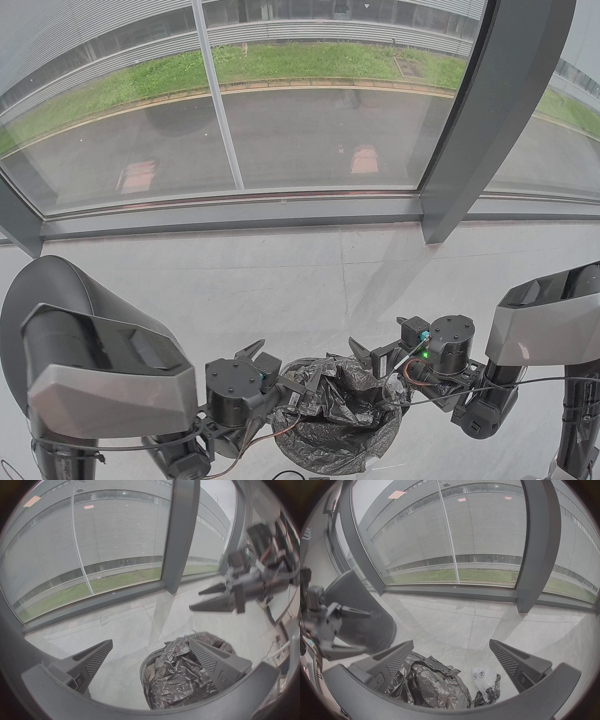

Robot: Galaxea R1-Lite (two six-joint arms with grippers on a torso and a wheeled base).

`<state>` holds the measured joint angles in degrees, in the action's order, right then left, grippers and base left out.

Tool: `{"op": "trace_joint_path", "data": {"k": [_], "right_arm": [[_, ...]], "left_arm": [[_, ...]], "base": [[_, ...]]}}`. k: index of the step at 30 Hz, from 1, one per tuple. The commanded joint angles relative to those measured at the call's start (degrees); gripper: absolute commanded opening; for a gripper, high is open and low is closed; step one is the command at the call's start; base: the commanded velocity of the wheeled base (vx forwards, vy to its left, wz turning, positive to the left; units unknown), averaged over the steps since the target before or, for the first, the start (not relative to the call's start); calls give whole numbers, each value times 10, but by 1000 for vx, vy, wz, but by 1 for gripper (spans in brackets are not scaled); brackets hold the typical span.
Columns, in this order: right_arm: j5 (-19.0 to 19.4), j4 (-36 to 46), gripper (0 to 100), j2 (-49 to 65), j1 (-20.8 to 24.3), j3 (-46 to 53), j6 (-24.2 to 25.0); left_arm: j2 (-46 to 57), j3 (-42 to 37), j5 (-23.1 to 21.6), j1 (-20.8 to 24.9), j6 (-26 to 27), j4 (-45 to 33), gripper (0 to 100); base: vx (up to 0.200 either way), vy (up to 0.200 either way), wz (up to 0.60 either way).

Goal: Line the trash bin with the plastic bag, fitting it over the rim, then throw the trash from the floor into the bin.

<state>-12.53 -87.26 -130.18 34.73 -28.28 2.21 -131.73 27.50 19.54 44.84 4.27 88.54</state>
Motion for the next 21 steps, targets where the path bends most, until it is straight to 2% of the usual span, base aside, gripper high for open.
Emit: {"op": "trace_joint_path", "data": {"k": [1, 6, 9, 15, 19, 21], "right_arm": [[0, 0, 100, -5, -10, -4, 0], [-1, 1, 100, -5, -11, -2, -1], [-1, 2, 100, -5, -18, -3, -1], [-1, 68, 100, 5, -27, -20, 14], [-2, 141, 100, 8, -47, -68, 64], [-6, 217, 100, 20, -61, -116, 96]], "left_arm": [[155, -100, -13, 4, -44, 4, 100], [198, -126, -21, 2, -68, 5, 100], [233, -134, -21, -19, -80, 5, 100], [356, -187, -33, -125, -106, 4, 100], [437, -218, -90, -196, -134, -2, 100], [472, -211, -125, -232, -136, -17, 100]], "base": [[0, 0, 0], [0, 0, 0], [0, 0, 0], [0, 0, 0], [0, 0, 0], [0, 0, 0]]}}
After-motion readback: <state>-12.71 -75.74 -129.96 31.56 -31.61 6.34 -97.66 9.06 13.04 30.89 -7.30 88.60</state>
